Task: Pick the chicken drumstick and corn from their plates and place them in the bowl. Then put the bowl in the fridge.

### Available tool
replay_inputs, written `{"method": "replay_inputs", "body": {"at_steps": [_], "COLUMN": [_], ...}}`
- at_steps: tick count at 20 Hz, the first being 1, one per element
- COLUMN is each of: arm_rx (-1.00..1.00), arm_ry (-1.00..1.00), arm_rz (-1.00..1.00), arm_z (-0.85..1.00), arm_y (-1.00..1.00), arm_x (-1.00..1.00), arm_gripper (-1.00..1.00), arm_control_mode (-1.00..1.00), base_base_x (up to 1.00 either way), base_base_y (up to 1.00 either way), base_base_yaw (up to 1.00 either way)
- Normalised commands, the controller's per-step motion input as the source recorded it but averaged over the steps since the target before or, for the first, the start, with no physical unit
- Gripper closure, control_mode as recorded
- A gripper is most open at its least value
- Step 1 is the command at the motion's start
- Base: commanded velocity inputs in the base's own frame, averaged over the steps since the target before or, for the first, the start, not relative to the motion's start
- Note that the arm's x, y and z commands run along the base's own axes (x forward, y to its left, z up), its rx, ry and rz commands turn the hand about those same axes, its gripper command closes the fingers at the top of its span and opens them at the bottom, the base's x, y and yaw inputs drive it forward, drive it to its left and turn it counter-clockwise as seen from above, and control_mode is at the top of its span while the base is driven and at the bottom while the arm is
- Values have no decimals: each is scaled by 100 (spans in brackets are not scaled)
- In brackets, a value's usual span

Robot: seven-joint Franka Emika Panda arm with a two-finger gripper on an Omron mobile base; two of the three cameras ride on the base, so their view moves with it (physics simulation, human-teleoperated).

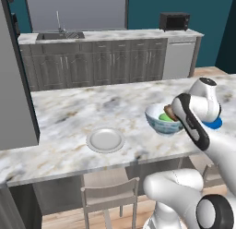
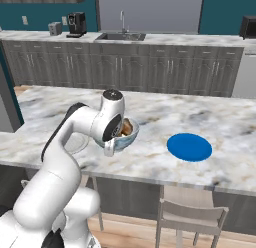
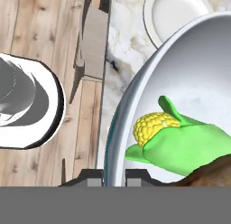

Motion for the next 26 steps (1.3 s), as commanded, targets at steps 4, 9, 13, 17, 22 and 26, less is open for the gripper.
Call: {"method": "replay_inputs", "body": {"at_steps": [4,9,13,17,22,26], "arm_rx": [0,-4,-9,-9,-5,0], "arm_ry": [-19,-19,-13,0,0,0], "arm_rz": [14,2,0,-2,-5,0], "arm_z": [34,22,8,0,0,0], "arm_y": [15,19,19,15,6,0], "arm_x": [-30,-12,-3,0,0,0], "arm_gripper": [100,100,100,100,100,100], "arm_control_mode": [-100,-100,-100,-100,-100,-100], "base_base_x": [0,0,0,0,0,0], "base_base_y": [0,0,0,0,0,0], "base_base_yaw": [0,0,0,0,0,0]}}
